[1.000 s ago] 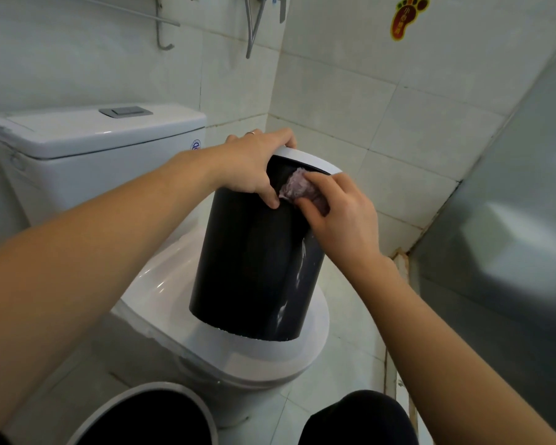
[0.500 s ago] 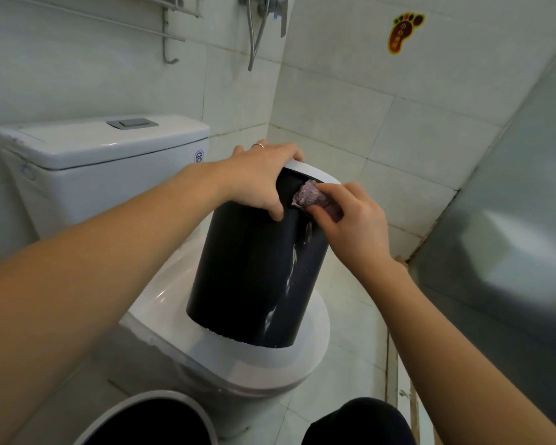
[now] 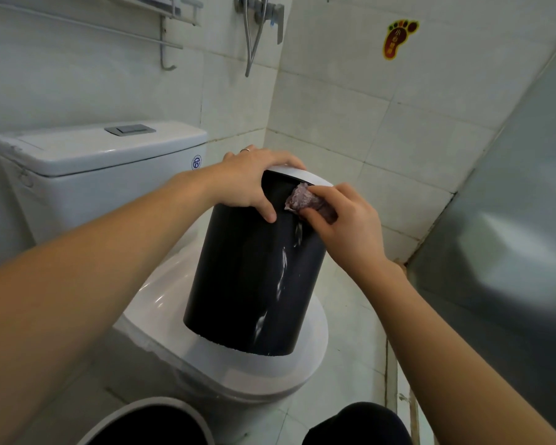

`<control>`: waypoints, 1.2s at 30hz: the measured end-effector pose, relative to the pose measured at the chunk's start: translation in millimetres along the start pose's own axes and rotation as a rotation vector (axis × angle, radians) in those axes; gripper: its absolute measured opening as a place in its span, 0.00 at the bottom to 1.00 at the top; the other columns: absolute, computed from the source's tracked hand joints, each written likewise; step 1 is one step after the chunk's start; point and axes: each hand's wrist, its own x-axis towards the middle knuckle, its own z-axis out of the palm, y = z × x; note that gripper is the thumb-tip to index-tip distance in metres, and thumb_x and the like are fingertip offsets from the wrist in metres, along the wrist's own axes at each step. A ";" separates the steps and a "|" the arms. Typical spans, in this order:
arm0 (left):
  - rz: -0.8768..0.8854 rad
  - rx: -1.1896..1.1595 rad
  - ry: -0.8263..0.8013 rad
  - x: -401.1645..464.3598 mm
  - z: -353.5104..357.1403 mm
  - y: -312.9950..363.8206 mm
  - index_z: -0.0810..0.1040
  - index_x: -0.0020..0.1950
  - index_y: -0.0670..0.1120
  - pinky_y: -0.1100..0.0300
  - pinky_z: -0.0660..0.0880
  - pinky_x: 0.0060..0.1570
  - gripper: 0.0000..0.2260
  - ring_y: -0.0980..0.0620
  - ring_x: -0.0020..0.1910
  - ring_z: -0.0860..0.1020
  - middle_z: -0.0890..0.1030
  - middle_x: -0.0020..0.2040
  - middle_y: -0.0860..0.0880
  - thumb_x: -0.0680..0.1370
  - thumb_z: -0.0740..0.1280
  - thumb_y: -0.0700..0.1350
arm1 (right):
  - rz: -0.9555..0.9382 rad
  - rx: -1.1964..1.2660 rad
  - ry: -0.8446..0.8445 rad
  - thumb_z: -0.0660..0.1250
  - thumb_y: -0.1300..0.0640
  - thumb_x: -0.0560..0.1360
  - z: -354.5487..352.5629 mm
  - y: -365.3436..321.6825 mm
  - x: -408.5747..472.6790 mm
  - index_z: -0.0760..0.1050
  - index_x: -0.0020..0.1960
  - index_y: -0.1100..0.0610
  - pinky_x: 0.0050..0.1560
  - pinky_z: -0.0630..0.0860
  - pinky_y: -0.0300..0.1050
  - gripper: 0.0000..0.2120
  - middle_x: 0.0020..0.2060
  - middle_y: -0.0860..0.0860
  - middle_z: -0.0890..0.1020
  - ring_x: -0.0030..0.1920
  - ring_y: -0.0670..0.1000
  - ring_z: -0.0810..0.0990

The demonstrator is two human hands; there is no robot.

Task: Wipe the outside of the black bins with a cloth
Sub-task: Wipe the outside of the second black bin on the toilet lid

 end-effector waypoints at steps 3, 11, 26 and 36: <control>0.017 0.036 0.001 2.8 1.2 -0.6 0.70 0.68 0.65 0.43 0.62 0.68 0.39 0.49 0.66 0.64 0.71 0.59 0.59 0.62 0.82 0.47 | 0.002 0.016 0.003 0.73 0.51 0.74 2.9 0.3 -3.7 0.81 0.60 0.53 0.43 0.77 0.51 0.15 0.48 0.51 0.80 0.45 0.54 0.79; 0.046 0.029 0.016 10.1 3.3 -10.0 0.70 0.70 0.60 0.47 0.65 0.68 0.41 0.47 0.66 0.65 0.73 0.66 0.54 0.61 0.82 0.44 | -0.191 0.001 -0.064 0.74 0.54 0.73 8.2 5.0 -23.4 0.82 0.58 0.55 0.35 0.78 0.52 0.14 0.46 0.53 0.80 0.42 0.54 0.80; 0.019 -0.004 0.023 14.6 4.8 -27.9 0.67 0.70 0.65 0.44 0.64 0.70 0.42 0.47 0.68 0.63 0.72 0.68 0.53 0.62 0.82 0.47 | -0.208 0.024 -0.130 0.73 0.53 0.74 13.9 2.7 -26.7 0.81 0.59 0.56 0.37 0.78 0.52 0.14 0.47 0.53 0.79 0.42 0.54 0.78; 0.013 -0.001 0.061 14.9 6.1 -36.8 0.66 0.72 0.62 0.46 0.62 0.71 0.43 0.47 0.70 0.63 0.71 0.69 0.53 0.62 0.82 0.47 | -0.221 0.006 -0.144 0.74 0.54 0.74 17.2 -1.2 -40.2 0.81 0.59 0.56 0.36 0.78 0.51 0.15 0.46 0.54 0.79 0.41 0.53 0.78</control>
